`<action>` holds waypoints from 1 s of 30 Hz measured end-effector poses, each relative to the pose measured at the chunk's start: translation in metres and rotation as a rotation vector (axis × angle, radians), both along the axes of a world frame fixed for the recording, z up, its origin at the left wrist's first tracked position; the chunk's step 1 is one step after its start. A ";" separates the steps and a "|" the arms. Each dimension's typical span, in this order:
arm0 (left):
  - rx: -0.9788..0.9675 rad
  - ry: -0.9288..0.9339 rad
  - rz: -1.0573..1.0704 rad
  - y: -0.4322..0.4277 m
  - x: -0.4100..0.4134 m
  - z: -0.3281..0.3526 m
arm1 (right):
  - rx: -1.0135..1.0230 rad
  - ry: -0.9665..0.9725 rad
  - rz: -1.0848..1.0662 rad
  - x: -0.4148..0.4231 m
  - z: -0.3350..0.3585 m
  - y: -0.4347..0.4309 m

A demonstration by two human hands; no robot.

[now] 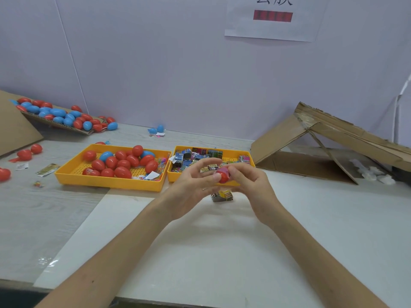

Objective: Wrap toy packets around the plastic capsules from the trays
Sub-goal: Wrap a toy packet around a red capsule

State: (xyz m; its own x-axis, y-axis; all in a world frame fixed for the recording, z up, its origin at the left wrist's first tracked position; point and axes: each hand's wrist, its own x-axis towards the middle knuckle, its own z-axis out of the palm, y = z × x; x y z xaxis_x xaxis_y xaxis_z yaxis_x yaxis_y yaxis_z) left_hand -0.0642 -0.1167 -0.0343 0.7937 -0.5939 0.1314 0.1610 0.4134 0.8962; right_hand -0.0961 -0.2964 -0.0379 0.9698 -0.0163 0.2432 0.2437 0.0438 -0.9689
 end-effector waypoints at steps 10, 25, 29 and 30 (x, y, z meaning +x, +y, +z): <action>-0.025 0.067 0.014 0.001 0.002 -0.002 | -0.058 -0.062 -0.065 0.000 -0.003 -0.001; -0.023 0.046 -0.050 0.001 -0.001 -0.002 | 0.087 0.037 0.053 0.001 -0.003 0.000; 0.011 0.020 -0.044 -0.001 -0.001 -0.003 | 0.162 0.132 0.118 0.001 -0.003 -0.001; 0.019 0.018 -0.041 -0.001 -0.001 -0.003 | 0.141 0.133 0.115 0.001 -0.004 -0.002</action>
